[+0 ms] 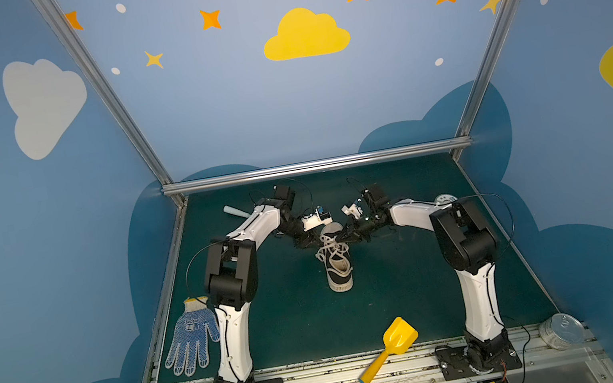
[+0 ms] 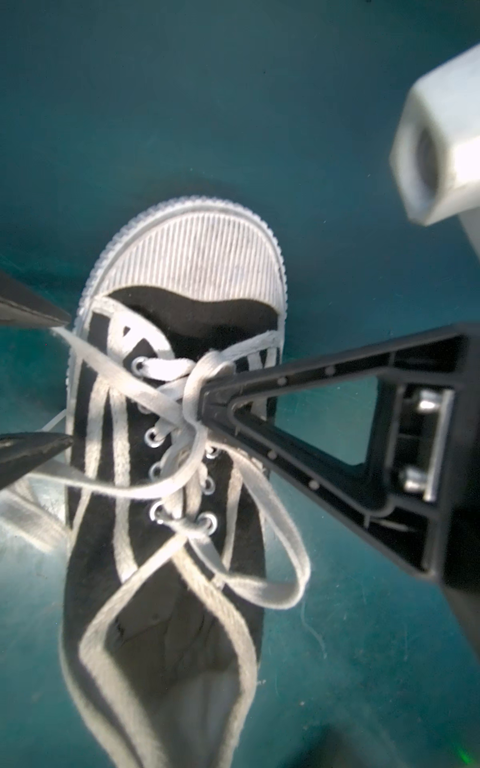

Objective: Tie the shoes

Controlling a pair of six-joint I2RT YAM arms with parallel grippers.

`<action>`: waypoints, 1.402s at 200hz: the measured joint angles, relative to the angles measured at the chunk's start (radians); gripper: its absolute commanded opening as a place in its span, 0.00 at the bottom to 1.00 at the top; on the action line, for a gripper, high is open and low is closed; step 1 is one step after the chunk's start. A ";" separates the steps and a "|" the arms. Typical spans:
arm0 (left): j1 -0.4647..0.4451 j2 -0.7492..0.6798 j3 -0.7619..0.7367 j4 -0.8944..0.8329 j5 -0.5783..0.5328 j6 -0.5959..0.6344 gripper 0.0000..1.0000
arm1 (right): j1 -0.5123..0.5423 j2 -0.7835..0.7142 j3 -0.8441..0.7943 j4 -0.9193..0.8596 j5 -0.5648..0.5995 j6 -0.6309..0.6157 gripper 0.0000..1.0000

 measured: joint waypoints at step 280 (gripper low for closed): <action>-0.038 -0.128 -0.146 0.019 -0.050 0.131 0.03 | -0.002 0.000 0.019 -0.032 -0.020 -0.015 0.05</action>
